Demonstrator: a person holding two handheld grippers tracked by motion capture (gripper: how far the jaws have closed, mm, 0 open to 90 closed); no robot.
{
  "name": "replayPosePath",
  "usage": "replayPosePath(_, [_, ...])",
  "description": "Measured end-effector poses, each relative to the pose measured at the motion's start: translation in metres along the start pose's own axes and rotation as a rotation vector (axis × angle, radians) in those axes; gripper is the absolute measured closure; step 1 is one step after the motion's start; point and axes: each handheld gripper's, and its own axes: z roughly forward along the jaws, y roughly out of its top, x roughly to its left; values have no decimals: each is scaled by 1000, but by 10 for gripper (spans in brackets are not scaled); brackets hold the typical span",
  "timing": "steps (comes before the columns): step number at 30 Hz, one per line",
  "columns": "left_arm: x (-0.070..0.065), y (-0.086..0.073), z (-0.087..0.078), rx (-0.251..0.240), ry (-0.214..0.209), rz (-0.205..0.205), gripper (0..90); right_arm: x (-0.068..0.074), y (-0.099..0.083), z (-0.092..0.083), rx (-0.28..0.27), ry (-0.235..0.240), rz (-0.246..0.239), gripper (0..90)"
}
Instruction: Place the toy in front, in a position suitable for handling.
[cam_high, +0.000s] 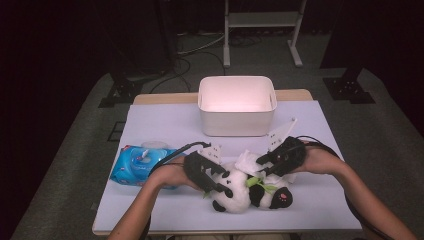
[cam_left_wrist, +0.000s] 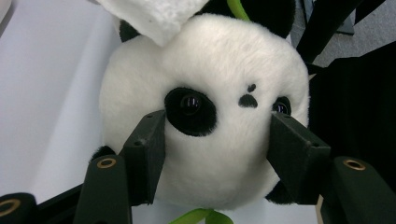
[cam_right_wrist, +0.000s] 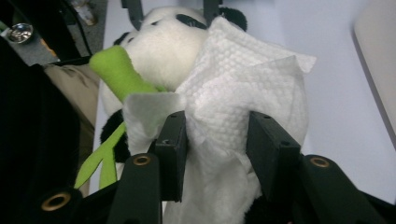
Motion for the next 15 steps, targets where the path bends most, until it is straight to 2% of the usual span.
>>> replayPosePath(3, [0, 0, 1, -2, -1, -1, 378, 1, 0, 1, 0, -20, 4, 622])
replayPosePath(4, [0, 0, 1, 0, 6, -2, 370, 3, -3, 0, -2, -32, 5, 751])
replayPosePath(6, [0, 1, 1, 2, 12, -4, 364, 4, -5, -1, -5, -31, 9, 784])
replayPosePath(7, [-1, 1, 1, 2, 17, 1, 362, 6, -10, -3, -12, -31, 7, 828])
replayPosePath(13, [0, 1, 1, 1, 24, -4, 349, 13, -23, -12, -27, -28, 8, 841])
replayPosePath(15, [0, 1, 1, -2, 23, -5, 349, 16, -30, -17, -29, -30, 22, 841])
